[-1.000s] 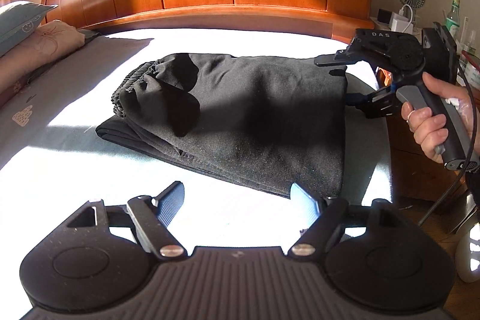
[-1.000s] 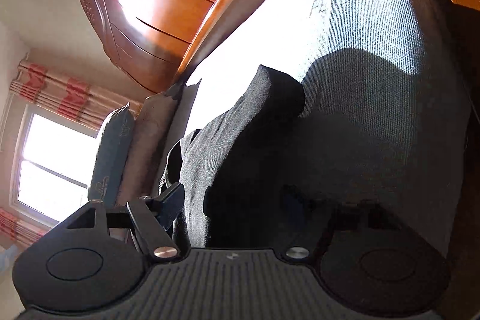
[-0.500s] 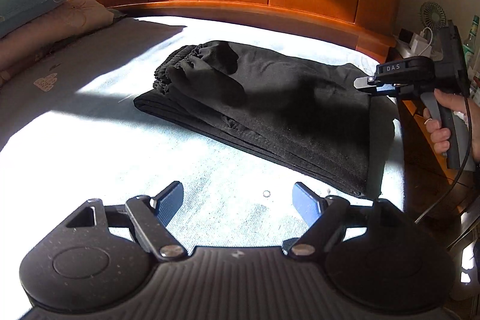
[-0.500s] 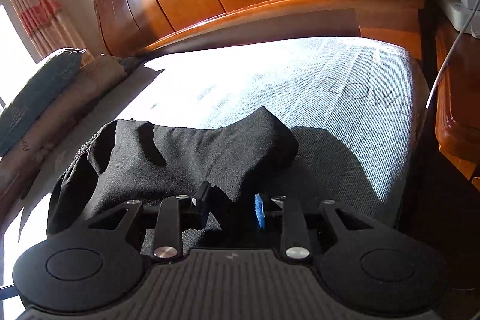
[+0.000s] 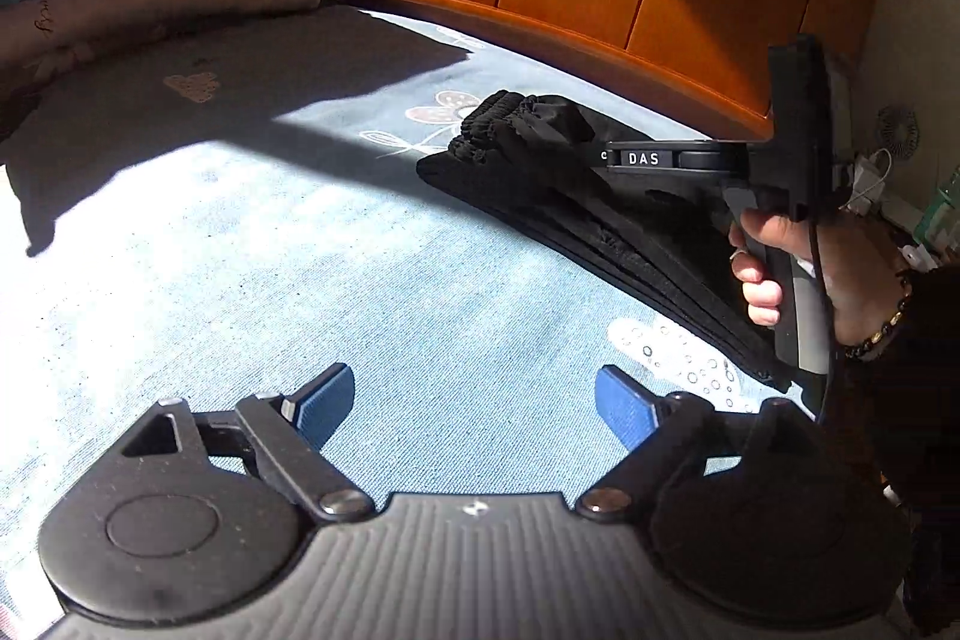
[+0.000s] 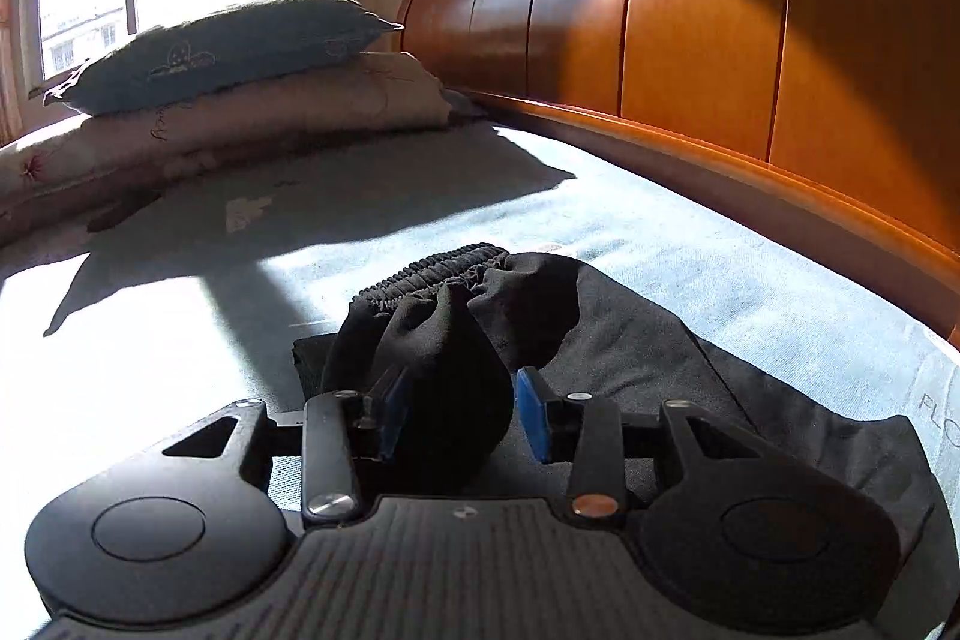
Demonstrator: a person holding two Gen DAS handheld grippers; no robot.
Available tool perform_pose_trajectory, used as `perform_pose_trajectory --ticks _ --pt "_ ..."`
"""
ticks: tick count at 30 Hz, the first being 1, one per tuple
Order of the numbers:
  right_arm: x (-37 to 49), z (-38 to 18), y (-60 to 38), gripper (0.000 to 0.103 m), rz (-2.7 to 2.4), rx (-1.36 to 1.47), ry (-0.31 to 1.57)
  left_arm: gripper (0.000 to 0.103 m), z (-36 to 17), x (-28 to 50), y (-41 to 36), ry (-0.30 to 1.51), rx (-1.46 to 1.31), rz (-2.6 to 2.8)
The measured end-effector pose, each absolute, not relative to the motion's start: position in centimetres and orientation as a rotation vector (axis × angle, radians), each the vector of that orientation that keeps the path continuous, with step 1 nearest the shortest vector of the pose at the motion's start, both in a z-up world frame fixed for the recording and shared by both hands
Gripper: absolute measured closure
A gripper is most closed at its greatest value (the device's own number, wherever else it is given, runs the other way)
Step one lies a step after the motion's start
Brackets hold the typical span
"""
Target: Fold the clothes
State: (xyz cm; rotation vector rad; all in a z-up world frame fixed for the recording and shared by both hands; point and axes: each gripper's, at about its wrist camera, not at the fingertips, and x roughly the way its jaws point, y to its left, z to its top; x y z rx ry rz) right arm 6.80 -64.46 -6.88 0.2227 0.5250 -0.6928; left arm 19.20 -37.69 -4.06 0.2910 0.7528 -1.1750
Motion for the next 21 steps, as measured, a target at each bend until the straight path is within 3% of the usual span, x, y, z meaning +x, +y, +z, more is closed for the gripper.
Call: perform_pose_trajectory --ticks 7,14,21 --pt "13.0 -9.7 -64.3 0.065 -0.704 0.207 0.688 0.016 -4.3 22.6 -37.3 0.766 0.238 -1.214" --pt "7.0 -4.4 -62.4 0.065 -0.776 0.284 0.694 0.016 -1.9 22.6 -40.2 0.913 0.28 -1.224" --pt "3.5 -6.0 -63.3 0.063 -0.673 0.601 0.896 0.016 5.4 20.9 -46.7 1.1 0.344 -1.213"
